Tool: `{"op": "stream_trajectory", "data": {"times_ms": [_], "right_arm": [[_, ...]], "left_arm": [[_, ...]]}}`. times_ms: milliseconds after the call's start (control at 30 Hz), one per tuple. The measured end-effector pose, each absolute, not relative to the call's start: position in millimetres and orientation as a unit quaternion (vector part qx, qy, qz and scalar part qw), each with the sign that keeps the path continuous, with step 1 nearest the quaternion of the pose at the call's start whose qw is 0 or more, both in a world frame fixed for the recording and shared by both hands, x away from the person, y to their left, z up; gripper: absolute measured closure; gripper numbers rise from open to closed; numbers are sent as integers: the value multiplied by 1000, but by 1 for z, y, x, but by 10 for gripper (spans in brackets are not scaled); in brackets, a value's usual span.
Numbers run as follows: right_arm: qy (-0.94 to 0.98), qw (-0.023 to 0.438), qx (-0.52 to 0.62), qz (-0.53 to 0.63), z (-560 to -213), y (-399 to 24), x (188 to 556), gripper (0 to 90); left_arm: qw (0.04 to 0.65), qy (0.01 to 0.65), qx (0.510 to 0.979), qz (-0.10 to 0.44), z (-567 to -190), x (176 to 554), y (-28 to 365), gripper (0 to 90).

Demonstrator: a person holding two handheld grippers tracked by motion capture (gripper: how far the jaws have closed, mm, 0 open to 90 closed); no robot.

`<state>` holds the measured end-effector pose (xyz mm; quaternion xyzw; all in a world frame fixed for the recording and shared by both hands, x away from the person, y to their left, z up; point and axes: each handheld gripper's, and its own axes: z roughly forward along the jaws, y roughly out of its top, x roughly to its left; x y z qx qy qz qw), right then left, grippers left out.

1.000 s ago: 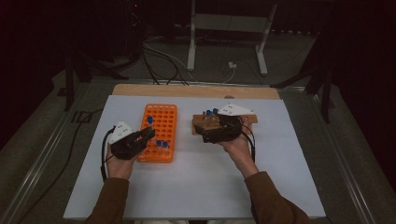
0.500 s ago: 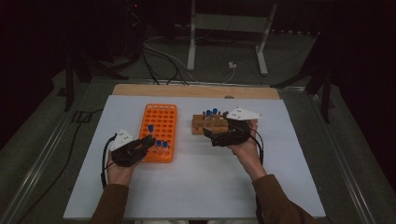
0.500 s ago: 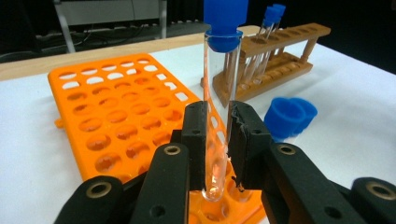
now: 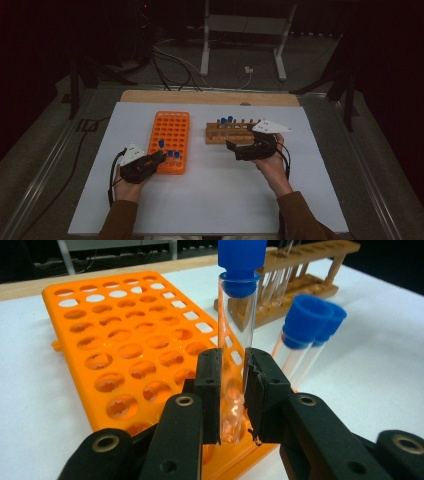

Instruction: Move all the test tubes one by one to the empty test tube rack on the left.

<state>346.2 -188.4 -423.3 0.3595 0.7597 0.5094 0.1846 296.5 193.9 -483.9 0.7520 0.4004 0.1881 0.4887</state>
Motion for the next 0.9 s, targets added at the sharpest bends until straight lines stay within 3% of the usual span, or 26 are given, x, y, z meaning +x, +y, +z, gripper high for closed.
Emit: {"op": "stream_trajectory", "data": {"times_ms": [900], "right_arm": [[759, 193, 363, 505, -431, -202, 338, 3]], "left_arm": [[441, 387, 784, 203, -490, 291, 187, 780]]}}
